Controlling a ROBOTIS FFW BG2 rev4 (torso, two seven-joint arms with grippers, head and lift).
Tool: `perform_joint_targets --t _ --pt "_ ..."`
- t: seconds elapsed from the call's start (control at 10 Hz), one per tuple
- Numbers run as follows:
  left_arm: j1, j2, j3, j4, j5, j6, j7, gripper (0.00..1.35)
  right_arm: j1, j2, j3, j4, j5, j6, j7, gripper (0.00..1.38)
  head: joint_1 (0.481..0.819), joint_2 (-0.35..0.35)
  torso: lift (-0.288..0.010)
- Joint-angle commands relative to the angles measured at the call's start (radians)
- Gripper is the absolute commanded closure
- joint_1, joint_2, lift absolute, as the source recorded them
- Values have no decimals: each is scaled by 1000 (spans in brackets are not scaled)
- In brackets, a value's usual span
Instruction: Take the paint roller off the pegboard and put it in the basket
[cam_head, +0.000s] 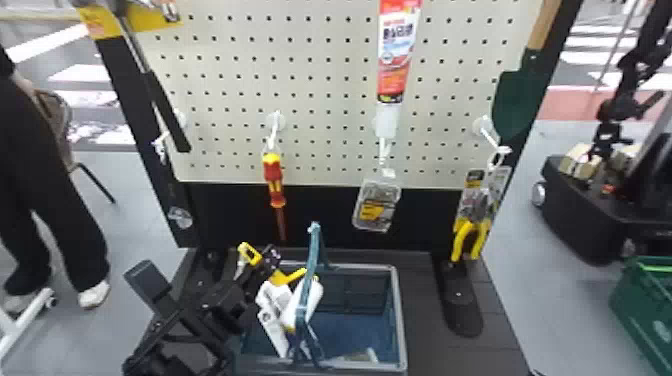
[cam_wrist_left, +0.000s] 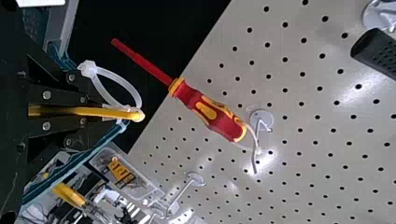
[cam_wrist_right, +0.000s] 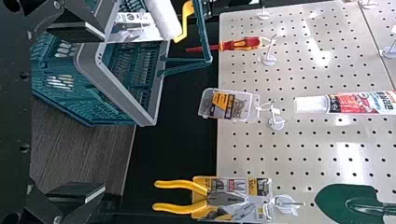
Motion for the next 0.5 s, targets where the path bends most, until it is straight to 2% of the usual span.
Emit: perform_joint_targets --t 0.0,0.1,0.2,0.3,0.4 --pt "-11 -3 -18 20 5 2 -3 1214 0 0 0 1 -1 -3 1 165 549 0 -100" --pt "-17 -3 -24 30 4 5 -11 1214 0 0 0 1 -1 -3 1 165 549 0 -100" --pt "-22 -3 -24 30 -2 5 -10 1119 -2 0 0 4 -1 -3 2 165 549 0 -100" --pt "-30 -3 -21 30 -13 35 -11 639 -4 0 0 4 -1 -3 5 165 549 0 -100" --pt "-39 -2 -24 30 -22 55 -22 297 -7 0 0 6 1 -3 7 165 549 0 -100"
